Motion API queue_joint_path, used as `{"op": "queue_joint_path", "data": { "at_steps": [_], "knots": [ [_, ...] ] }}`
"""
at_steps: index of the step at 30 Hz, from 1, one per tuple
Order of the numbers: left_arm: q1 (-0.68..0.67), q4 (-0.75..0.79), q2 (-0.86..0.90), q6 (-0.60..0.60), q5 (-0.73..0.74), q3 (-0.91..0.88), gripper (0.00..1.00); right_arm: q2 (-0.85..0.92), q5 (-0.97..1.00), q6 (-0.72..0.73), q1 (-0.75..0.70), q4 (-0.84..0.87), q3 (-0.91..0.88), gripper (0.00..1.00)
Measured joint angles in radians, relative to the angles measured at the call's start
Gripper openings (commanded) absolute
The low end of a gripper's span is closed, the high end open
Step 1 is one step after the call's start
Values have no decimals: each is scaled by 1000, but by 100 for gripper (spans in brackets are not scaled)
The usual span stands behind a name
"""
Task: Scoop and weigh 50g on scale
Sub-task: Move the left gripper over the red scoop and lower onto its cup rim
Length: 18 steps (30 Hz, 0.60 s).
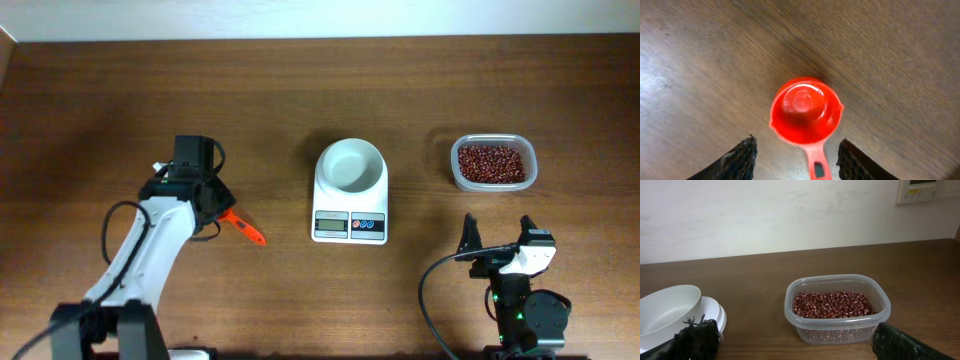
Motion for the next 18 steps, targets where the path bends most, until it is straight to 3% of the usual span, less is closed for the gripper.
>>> {"op": "queue_joint_path", "data": {
  "at_steps": [13, 18],
  "knots": [
    [102, 45, 191, -6, -3, -4, 44, 0, 0, 0, 0, 0, 0, 99],
    [106, 98, 203, -10, 2, -4, 31, 0, 0, 0, 0, 0, 0, 99]
  ]
}}
